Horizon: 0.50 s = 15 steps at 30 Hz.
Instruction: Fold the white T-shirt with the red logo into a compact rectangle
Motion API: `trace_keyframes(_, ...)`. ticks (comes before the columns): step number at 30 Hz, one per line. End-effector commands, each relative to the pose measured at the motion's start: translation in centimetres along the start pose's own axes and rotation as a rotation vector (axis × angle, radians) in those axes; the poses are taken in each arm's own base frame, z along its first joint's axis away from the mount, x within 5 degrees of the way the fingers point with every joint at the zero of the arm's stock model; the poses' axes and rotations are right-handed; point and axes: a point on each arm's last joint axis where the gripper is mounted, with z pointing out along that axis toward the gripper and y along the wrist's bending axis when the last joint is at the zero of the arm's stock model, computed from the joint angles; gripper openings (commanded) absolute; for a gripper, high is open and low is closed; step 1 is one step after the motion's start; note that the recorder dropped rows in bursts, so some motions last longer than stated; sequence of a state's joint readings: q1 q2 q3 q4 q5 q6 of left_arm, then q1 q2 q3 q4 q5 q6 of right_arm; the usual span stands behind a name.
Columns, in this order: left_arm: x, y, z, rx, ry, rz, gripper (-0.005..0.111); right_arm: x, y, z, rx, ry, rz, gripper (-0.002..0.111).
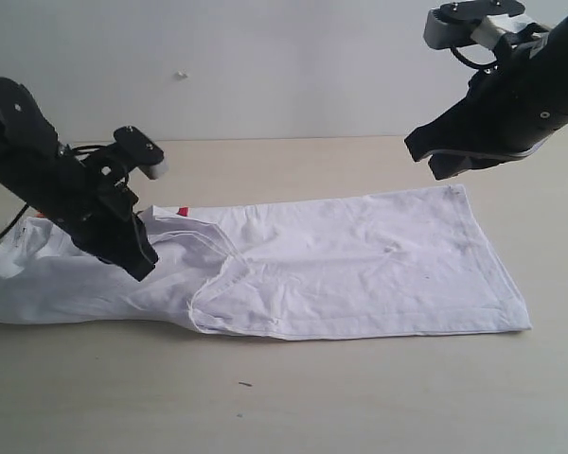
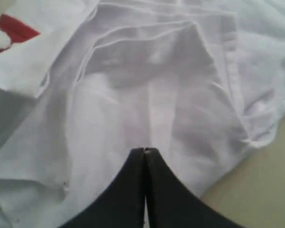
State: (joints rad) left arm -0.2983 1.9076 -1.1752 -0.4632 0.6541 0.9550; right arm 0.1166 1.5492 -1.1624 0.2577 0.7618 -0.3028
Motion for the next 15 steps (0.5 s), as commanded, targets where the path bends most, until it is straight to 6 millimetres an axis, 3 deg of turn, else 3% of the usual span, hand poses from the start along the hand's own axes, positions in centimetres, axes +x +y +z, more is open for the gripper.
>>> trace_keyframes(1,0.4,1.5,2.1,-0.123,-0.002,-0.053,0.012,-0.1,0.0,-0.4,0.0,-0.016,-0.009,0.0)
trace_keyframes(3,0.3,2.1,3.0,-0.165,-0.026,-0.052,0.023,-0.2,0.0,-0.4,0.004,-0.026,-0.009,0.0)
trace_keyframes(7,0.2,2.7,3.7,-0.221,-0.064,-0.053,0.024,-0.2,0.0,-0.4,0.004,-0.026,-0.009,0.0)
trace_keyframes(15,-0.9,4.0,3.2,-0.356,-0.193,-0.085,0.024,-0.2,0.0,-0.4,0.006,-0.031,-0.009,0.0)
